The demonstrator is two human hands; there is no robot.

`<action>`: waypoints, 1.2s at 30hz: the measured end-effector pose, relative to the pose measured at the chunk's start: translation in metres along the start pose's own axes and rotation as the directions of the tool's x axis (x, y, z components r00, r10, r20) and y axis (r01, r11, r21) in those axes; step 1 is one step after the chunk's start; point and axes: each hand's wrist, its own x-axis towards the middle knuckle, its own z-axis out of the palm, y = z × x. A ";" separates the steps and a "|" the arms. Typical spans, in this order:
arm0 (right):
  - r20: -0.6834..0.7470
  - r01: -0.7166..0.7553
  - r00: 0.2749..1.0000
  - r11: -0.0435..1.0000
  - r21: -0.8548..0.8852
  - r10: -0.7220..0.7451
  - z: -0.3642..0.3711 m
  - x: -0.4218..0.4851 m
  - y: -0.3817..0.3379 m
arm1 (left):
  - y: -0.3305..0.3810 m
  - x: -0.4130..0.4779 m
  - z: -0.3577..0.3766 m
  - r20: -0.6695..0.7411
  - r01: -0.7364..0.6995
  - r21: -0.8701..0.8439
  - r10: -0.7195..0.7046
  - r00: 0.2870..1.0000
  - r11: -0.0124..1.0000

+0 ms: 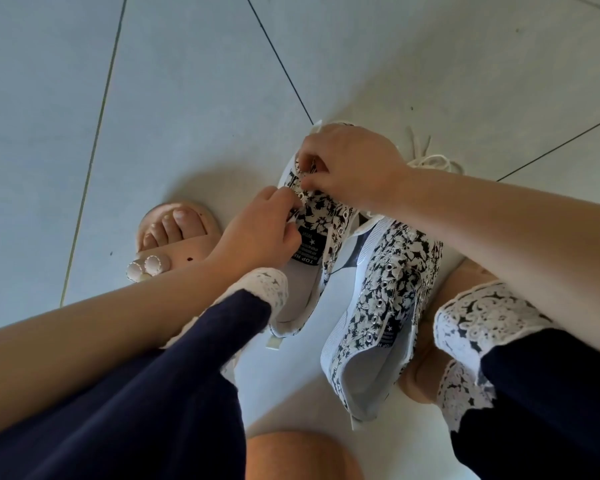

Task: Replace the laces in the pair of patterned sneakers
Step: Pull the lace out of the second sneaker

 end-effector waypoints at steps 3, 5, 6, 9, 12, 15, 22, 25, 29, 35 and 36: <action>-0.003 0.020 1.000 0.999 0.026 -0.020 0.004 0.002 -0.007 | 0.002 0.000 0.001 0.012 -0.016 0.003 0.016 1.000 1.000; 0.008 0.039 0.999 0.999 0.001 -0.039 0.008 0.003 -0.013 | 0.001 0.000 0.001 0.013 -0.013 0.002 0.013 1.000 1.000; -0.003 0.028 1.000 0.999 0.042 -0.028 0.006 0.003 -0.014 | 0.000 0.000 0.001 0.008 -0.004 -0.003 0.004 1.000 1.000; -0.054 -0.184 0.966 0.824 0.536 0.251 -0.021 0.002 -0.001 | -0.003 -0.001 -0.001 -0.002 0.024 -0.025 -0.024 1.000 0.999; -0.092 -0.235 0.788 0.436 0.869 0.609 -0.068 0.000 0.033 | -0.004 -0.002 -0.001 -0.004 0.033 -0.034 -0.033 0.999 0.999; -0.155 -0.382 0.812 0.713 0.588 0.563 -0.072 -0.010 0.049 | -0.002 -0.003 0.000 0.013 0.028 -0.026 -0.027 1.000 0.999; 0.027 0.009 1.000 1.000 0.008 -0.009 0.003 -0.022 0.002 | 0.002 -0.002 0.001 0.034 0.010 0.021 -0.010 0.999 1.000; 0.001 0.008 1.000 0.994 -0.110 -0.008 0.009 -0.011 -0.003 | 0.002 -0.001 0.002 0.044 0.013 0.032 -0.015 0.999 0.999; -0.064 0.071 0.994 0.977 -0.204 -0.085 0.005 -0.013 -0.001 | 0.002 -0.002 0.000 0.045 0.010 0.017 -0.011 0.999 1.000; -0.473 -0.315 0.785 0.915 0.251 0.400 -0.076 -0.018 0.063 | -0.004 -0.003 -0.004 -0.009 0.049 -0.038 -0.049 0.999 0.998; -0.456 -0.336 0.792 0.913 0.229 0.406 -0.083 -0.021 0.069 | -0.003 -0.003 -0.004 0.004 0.042 -0.040 -0.042 0.999 0.998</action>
